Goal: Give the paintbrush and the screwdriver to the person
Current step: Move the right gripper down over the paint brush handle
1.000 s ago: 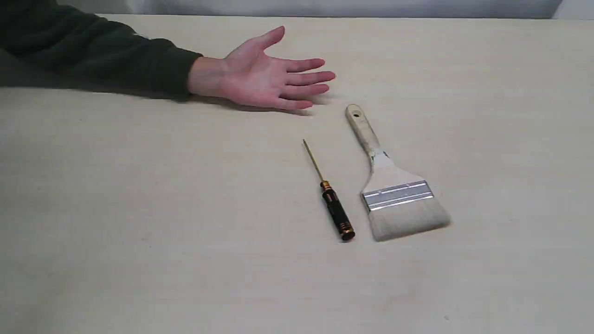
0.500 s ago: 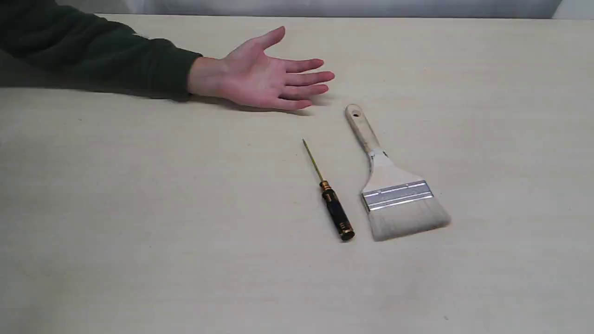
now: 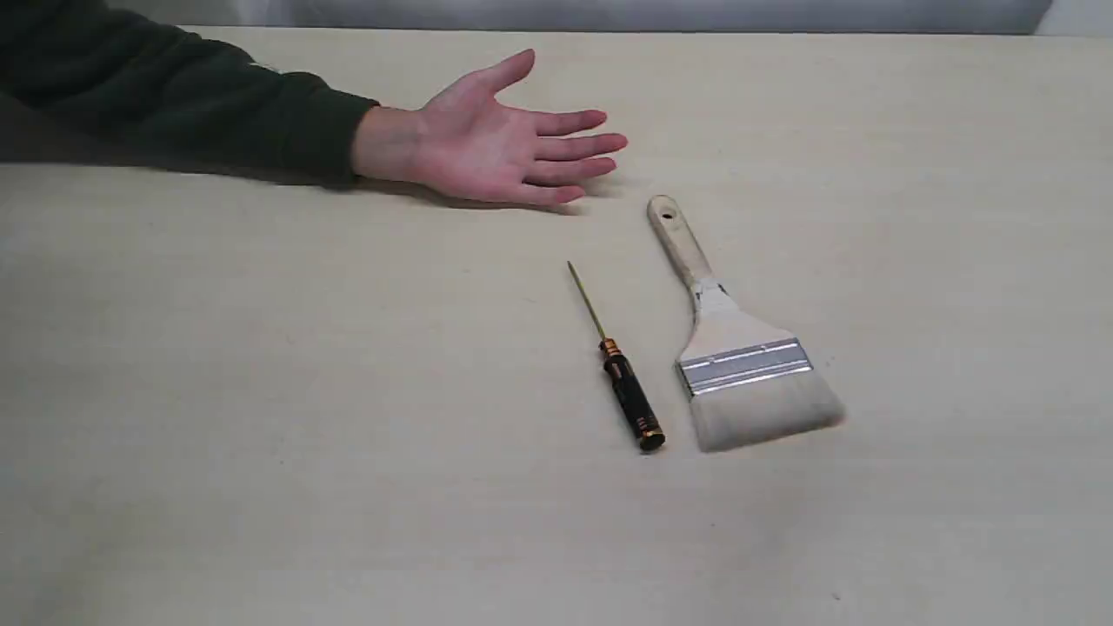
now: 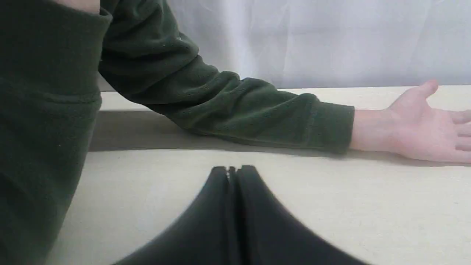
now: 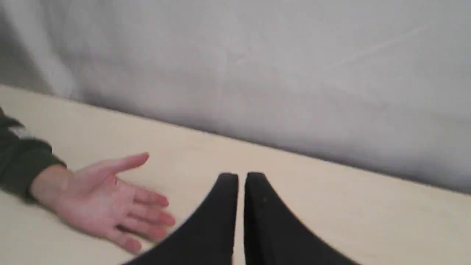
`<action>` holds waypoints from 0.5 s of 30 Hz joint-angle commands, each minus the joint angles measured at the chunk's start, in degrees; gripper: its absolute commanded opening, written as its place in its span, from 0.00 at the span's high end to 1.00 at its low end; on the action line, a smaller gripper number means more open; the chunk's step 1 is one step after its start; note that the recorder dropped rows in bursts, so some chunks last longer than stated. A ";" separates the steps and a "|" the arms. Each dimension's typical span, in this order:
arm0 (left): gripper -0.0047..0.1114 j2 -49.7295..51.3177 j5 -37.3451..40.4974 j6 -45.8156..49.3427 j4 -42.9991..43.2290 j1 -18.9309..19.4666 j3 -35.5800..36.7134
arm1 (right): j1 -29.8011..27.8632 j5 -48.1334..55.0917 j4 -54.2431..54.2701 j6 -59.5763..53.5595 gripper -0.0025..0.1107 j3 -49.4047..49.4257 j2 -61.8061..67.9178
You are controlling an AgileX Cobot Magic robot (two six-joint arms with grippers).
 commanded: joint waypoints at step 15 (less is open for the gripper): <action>0.96 -0.14 -0.19 -0.12 -0.05 -0.11 0.12 | 4.41 12.93 -4.31 1.15 0.69 -12.16 37.63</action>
